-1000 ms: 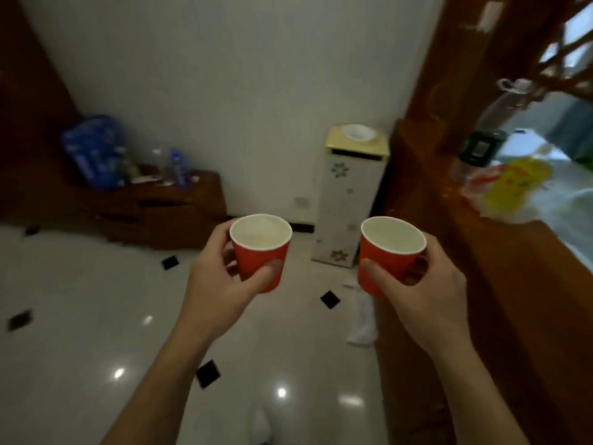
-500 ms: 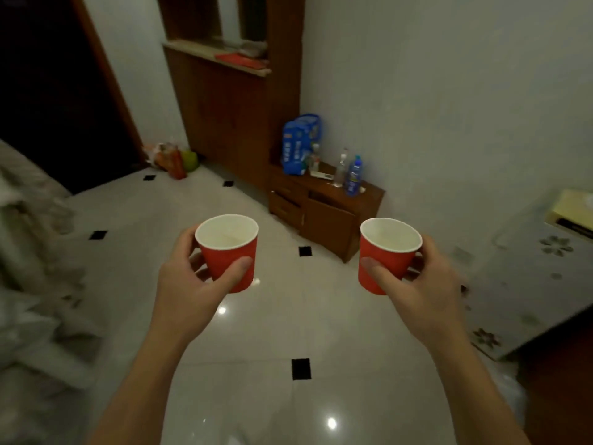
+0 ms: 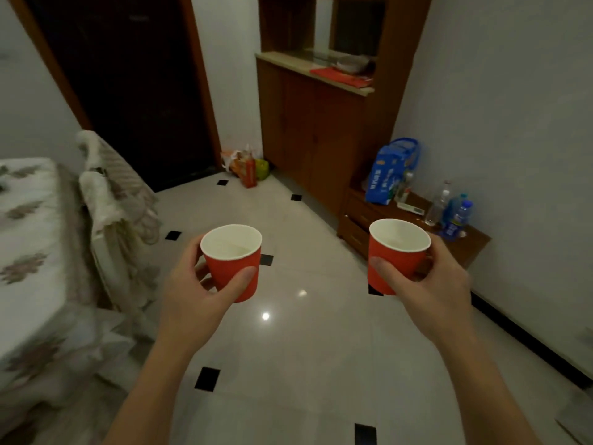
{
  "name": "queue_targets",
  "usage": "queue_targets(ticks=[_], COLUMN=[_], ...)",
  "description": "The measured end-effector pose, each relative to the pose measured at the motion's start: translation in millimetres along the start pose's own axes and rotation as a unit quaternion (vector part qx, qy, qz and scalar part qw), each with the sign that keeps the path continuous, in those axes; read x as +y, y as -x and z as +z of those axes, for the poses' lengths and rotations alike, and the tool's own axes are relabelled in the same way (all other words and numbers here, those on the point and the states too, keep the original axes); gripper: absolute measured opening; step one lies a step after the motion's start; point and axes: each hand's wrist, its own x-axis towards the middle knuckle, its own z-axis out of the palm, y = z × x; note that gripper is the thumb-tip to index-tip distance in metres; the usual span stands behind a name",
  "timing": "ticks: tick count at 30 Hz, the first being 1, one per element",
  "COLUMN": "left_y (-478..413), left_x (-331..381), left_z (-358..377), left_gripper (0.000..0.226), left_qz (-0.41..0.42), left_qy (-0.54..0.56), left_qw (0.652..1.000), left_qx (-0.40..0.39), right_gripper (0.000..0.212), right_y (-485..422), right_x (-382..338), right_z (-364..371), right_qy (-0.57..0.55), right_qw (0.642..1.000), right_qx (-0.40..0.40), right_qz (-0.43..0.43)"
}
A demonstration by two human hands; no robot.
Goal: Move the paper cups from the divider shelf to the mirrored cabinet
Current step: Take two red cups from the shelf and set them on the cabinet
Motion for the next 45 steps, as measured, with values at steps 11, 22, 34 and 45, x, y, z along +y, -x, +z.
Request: queue_targets(ticks=[11,22,34,45], left_y=[-138.9,-343.9,-514.8,-752.3], left_x=[-72.2,-105.8,-182.4,-263.7], left_z=[3.4,49.6,70.6,42.6], left_gripper=[0.077,0.072,0.078,0.073], left_qz=[-0.034,-0.023,-0.053,-0.042], left_qy=[-0.023,-0.067,-0.078,-0.066], left_qw=[0.999,0.992,0.987,0.989], left_qx=[0.036,0.108,0.131,0.122], right_gripper=[0.077,0.065,0.074,0.074], right_y=[-136.2,-361.1,-517.6,-701.1], right_x=[33.6,69.4,103.6,91.7], right_z=[126.1,233.6,369.1,529.6], right_qy=[-0.028,-0.081,-0.078,-0.044], right_qw=[0.997,0.991,0.984,0.992], right_qx=[-0.072,-0.097,-0.152,-0.108], right_qz=[-0.014,-0.039,-0.050,-0.057])
